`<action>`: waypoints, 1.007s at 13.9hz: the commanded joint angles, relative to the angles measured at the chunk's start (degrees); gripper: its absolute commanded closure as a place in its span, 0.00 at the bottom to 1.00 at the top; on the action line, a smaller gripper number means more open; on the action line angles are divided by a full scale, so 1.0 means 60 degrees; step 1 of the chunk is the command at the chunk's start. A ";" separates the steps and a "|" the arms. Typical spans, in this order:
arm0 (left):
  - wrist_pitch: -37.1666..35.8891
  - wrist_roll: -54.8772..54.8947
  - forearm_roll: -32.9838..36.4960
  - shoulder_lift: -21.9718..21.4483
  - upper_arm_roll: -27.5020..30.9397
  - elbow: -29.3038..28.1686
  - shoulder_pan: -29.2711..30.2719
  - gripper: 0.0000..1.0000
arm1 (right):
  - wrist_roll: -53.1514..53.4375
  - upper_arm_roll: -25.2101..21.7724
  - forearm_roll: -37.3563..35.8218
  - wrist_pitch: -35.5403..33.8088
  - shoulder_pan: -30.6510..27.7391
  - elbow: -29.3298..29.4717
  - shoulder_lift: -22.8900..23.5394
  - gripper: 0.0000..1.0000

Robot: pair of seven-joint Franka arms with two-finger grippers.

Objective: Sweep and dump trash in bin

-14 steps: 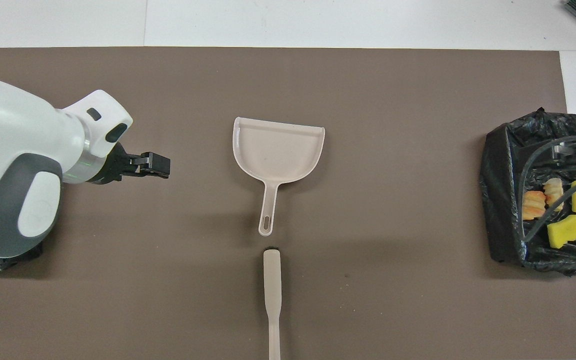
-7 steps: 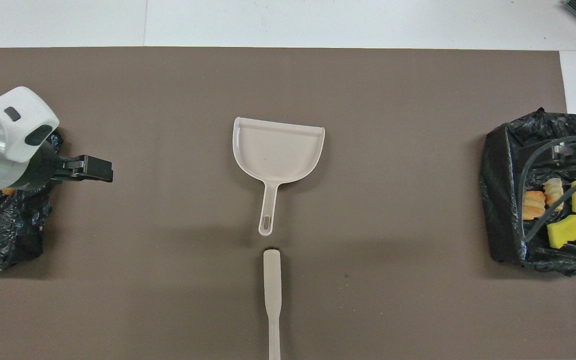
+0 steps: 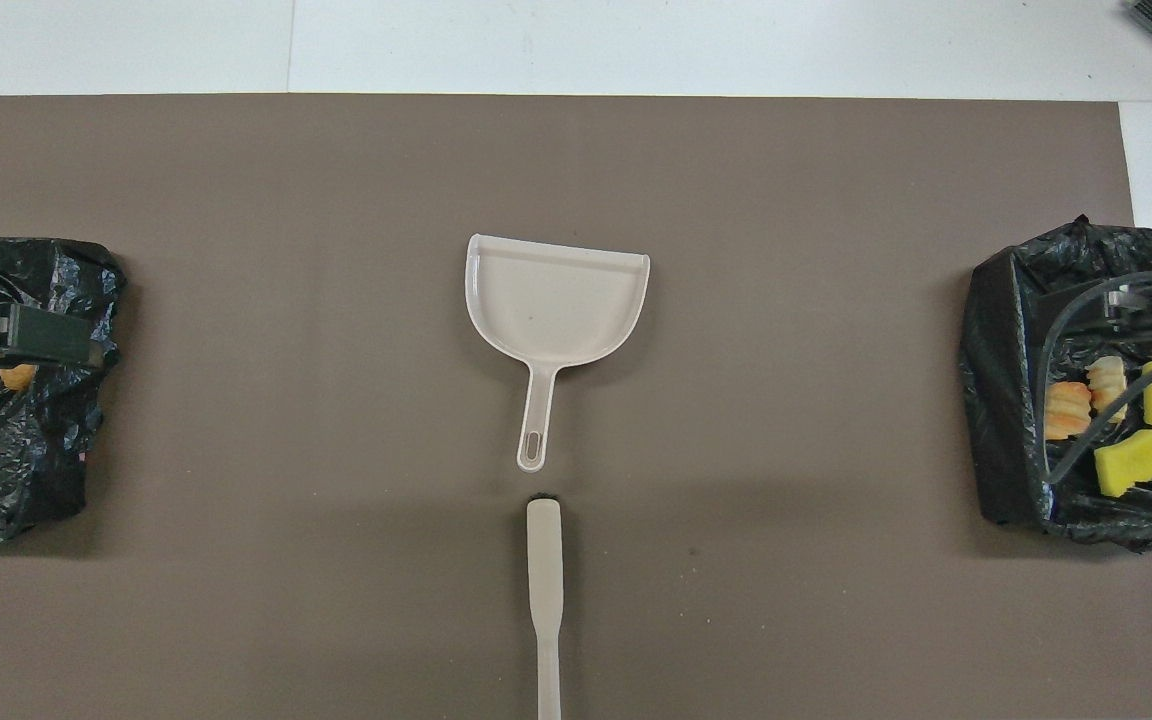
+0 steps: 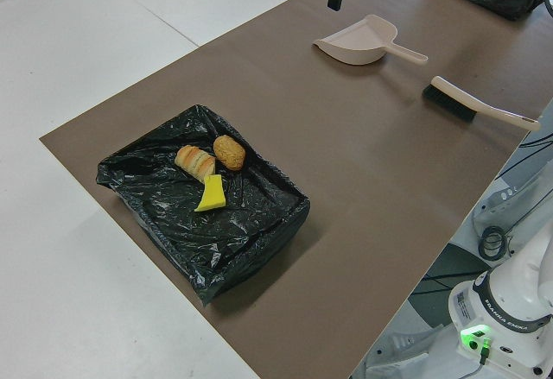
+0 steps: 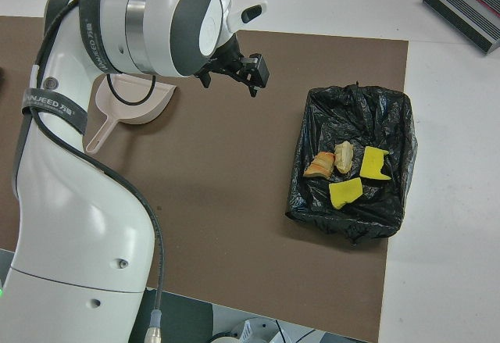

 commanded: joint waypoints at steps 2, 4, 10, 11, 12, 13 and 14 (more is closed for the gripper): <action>-0.0471 0.0098 0.0183 -0.0003 -0.0142 0.0348 0.0085 0.00 | -0.0153 0.0050 0.0118 -0.0017 -0.0103 -0.0194 -0.0171 0.00; -0.0455 0.0141 0.0139 -0.0383 -0.0143 -0.0045 0.0099 0.00 | -0.0153 0.0050 0.0118 -0.0017 -0.0103 -0.0194 -0.0171 0.00; -0.0397 -0.0019 0.0124 -0.0560 -0.0128 -0.0296 0.0084 0.00 | -0.0138 0.0050 0.0118 -0.0002 -0.0103 -0.0194 -0.0171 0.00; -0.0397 -0.0077 0.0124 -0.0575 -0.0128 -0.0297 0.0099 0.00 | -0.0138 0.0050 0.0133 -0.0002 -0.0103 -0.0194 -0.0171 0.00; -0.0368 -0.0237 0.0124 -0.0575 -0.0128 -0.0297 0.0099 0.00 | -0.0167 0.0050 0.0147 -0.0002 -0.0103 -0.0194 -0.0171 0.00; -0.0295 -0.0413 0.0124 -0.0575 -0.0128 -0.0340 0.0099 0.00 | -0.0153 0.0050 0.0147 -0.0046 -0.0103 -0.0194 -0.0186 0.00; -0.0120 -0.0429 0.0124 -0.0560 -0.0128 -0.0370 0.0085 0.00 | -0.0167 0.0050 0.0162 -0.0061 -0.0103 -0.0208 -0.0201 0.00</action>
